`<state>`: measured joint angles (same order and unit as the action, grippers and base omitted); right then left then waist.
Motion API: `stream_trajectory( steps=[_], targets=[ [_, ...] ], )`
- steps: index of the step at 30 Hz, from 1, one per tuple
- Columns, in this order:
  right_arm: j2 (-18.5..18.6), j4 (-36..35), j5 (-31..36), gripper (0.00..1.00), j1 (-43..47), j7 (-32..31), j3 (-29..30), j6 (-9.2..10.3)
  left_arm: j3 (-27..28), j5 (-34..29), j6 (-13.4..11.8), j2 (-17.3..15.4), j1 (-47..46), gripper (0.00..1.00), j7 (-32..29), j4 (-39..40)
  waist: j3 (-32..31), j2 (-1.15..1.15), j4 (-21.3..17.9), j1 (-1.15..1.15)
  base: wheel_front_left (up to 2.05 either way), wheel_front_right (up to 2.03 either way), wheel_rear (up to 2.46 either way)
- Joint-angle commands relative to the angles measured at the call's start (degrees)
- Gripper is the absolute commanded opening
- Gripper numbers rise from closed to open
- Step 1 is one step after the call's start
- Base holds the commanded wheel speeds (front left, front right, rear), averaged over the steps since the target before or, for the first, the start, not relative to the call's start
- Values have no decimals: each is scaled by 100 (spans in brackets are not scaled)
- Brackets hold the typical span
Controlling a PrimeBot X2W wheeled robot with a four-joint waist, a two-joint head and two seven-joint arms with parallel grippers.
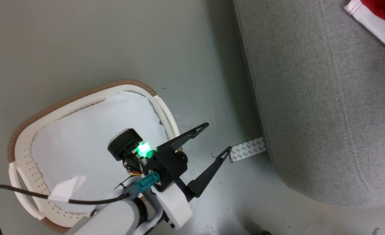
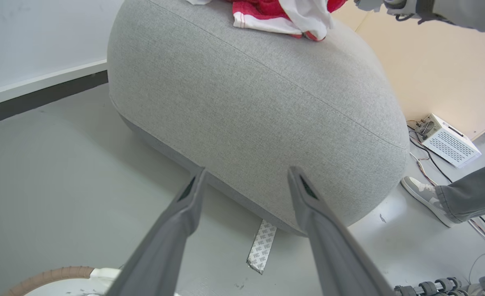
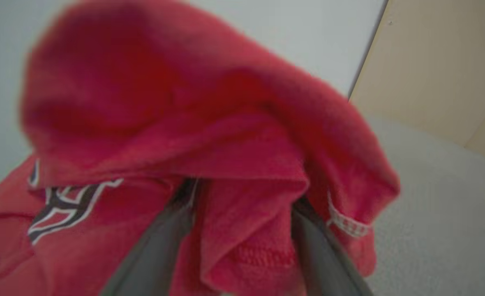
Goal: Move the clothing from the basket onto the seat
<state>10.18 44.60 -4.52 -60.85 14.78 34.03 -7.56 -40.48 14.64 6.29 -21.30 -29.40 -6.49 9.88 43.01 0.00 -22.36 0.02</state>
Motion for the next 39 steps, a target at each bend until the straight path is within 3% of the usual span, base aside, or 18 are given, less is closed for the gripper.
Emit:
stream_trajectory(
  steps=[1,4,12,22,29,33,39],
  targets=[
    [-141,-140,104,100,187,37,150,15,15,-22,-26,-23,-26,100,35,-19,-58,0,-5,-2,0,0,0],
    [-437,-528,237,100,536,37,259,15,44,76,-79,53,47,100,122,-87,-200,0,-28,-2,0,0,0],
    [-706,-1567,290,100,1942,25,-518,15,225,353,-295,227,332,100,599,-386,-937,0,22,-2,0,0,0],
    [-734,-2976,-48,100,3606,26,-1773,15,900,902,-874,328,1300,100,1746,-1196,-2341,0,388,-2,0,0,0],
    [-726,-3624,-59,100,4468,26,-2524,15,1389,1036,-1190,425,1955,100,2129,-1653,-3122,0,773,-2,0,0,0],
    [-734,-3848,-299,100,4936,26,-2680,15,1733,990,-1270,631,2308,100,2165,-1640,-3457,0,1059,-2,0,0,0],
    [-728,-3899,-128,100,5663,26,-3042,15,2373,683,-1206,994,2994,100,2163,-1500,-3879,0,1362,-2,0,0,0]
  ],
)
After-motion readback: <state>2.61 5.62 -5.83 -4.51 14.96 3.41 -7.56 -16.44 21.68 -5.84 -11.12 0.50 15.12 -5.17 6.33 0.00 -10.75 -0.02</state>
